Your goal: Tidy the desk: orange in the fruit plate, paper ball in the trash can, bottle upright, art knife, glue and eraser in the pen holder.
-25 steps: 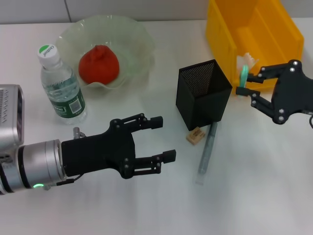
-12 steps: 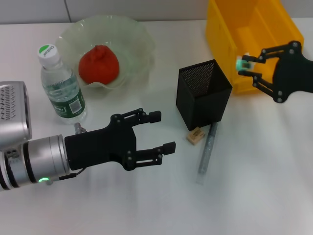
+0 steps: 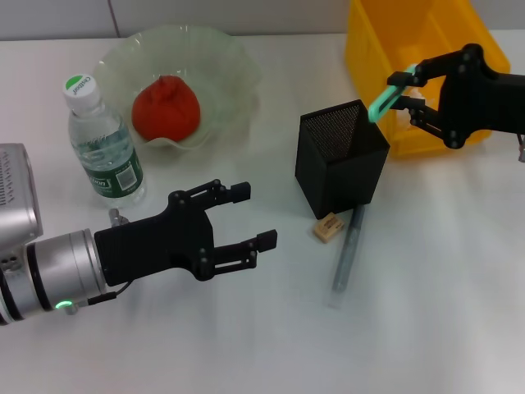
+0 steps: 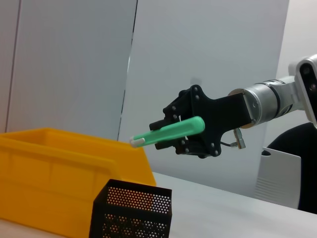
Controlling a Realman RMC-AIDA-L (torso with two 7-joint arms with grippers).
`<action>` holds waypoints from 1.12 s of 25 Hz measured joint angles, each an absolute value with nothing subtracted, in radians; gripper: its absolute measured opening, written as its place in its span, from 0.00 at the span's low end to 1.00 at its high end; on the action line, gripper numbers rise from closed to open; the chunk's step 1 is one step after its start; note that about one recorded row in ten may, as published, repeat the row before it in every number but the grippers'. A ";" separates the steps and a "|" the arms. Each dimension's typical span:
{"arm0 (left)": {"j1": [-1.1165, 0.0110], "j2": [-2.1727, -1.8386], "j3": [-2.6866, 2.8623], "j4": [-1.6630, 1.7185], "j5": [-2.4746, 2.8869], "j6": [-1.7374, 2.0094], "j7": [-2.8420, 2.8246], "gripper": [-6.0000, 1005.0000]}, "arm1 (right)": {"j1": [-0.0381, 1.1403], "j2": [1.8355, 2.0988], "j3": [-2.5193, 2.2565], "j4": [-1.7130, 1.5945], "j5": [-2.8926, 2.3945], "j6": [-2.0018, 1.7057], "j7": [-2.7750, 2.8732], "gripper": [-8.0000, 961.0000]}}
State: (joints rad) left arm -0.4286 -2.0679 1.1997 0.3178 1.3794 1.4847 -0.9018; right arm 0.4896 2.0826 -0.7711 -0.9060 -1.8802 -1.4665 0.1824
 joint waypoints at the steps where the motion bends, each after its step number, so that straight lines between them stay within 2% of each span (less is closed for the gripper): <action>1: -0.427 -2.068 1.196 0.318 1.379 1.484 -0.901 0.80 | 0.485 2.084 -0.816 -0.927 -1.878 -1.427 0.160 0.24; 8: -0.427 -2.068 1.196 0.317 1.379 1.481 -0.894 0.80 | 0.456 2.090 -0.919 -0.944 -1.831 -1.302 -0.030 0.24; 28: -0.420 -2.071 1.181 0.307 1.377 1.444 -0.853 0.80 | 0.250 2.092 -1.274 -1.083 -1.482 -1.033 -0.695 0.27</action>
State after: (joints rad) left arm -0.4203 -2.0711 1.1808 0.3073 1.3773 1.4441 -0.8525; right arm 0.2499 2.0921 -1.2735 -1.0827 -1.4821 -1.0333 -0.6945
